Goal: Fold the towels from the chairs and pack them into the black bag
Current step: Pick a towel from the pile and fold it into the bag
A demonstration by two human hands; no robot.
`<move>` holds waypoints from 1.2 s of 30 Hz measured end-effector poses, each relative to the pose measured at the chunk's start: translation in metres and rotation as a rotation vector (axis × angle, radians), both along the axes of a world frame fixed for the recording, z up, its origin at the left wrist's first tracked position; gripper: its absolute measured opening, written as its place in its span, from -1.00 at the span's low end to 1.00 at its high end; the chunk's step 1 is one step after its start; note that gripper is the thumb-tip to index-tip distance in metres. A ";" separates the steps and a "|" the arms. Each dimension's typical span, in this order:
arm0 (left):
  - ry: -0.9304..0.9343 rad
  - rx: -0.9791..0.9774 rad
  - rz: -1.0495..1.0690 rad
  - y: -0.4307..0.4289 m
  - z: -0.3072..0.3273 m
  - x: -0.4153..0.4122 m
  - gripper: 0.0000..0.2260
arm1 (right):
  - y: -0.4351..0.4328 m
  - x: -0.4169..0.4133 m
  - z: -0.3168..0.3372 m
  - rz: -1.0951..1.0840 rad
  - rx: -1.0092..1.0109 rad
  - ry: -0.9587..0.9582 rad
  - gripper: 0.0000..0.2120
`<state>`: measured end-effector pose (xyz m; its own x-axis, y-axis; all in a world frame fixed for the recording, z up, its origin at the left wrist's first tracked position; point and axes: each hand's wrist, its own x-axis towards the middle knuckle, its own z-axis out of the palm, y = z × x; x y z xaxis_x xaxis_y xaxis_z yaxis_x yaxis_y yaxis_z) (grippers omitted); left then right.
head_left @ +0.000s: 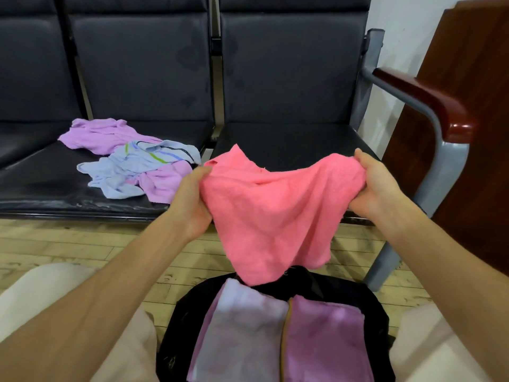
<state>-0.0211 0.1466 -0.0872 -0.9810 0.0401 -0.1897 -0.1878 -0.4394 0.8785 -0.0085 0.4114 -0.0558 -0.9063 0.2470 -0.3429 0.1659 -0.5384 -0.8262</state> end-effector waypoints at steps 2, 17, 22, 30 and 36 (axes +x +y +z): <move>0.047 0.026 0.006 -0.008 0.005 -0.001 -0.63 | -0.001 0.001 0.003 -0.006 -0.006 0.008 -0.72; 0.242 0.031 -0.027 -0.009 0.118 0.007 -0.62 | -0.025 0.026 0.119 0.114 0.001 0.284 -0.86; 0.255 0.084 0.124 -0.025 0.166 0.010 -0.63 | -0.018 0.027 0.163 -0.033 0.260 0.229 -0.61; 0.156 0.057 0.077 -0.054 0.223 0.026 -0.83 | 0.007 0.028 0.196 -0.268 0.761 0.237 -0.62; 0.139 -0.055 0.154 -0.062 0.232 0.020 -0.90 | 0.008 0.037 0.212 -0.347 0.668 0.255 -0.67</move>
